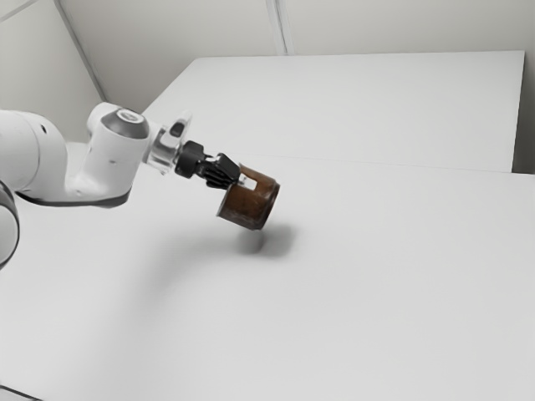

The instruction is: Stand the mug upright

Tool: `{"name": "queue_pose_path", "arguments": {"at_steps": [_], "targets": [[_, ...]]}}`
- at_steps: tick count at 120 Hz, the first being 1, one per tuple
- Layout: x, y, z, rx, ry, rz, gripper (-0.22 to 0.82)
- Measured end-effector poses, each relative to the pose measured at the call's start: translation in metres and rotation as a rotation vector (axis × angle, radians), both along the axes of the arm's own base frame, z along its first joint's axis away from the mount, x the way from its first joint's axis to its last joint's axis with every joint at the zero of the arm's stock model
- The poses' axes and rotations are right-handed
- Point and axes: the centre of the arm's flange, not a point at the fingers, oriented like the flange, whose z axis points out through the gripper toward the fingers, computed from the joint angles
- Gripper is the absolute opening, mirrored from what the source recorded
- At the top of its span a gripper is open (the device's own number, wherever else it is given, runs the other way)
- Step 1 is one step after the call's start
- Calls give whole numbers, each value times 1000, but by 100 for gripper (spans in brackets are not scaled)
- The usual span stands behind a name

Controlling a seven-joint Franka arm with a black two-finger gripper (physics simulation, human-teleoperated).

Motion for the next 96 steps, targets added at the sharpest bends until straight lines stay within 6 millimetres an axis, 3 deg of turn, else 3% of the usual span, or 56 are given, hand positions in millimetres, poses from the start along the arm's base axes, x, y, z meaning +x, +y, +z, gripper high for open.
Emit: {"name": "queue_pose_path", "arguments": {"at_steps": [32,63,96], "targets": [[-16,-7,20,398,93,56,-17],[-27,-26,5,600,242,174,-17],[-34,-28,-8,742,353,312,-17]]}}
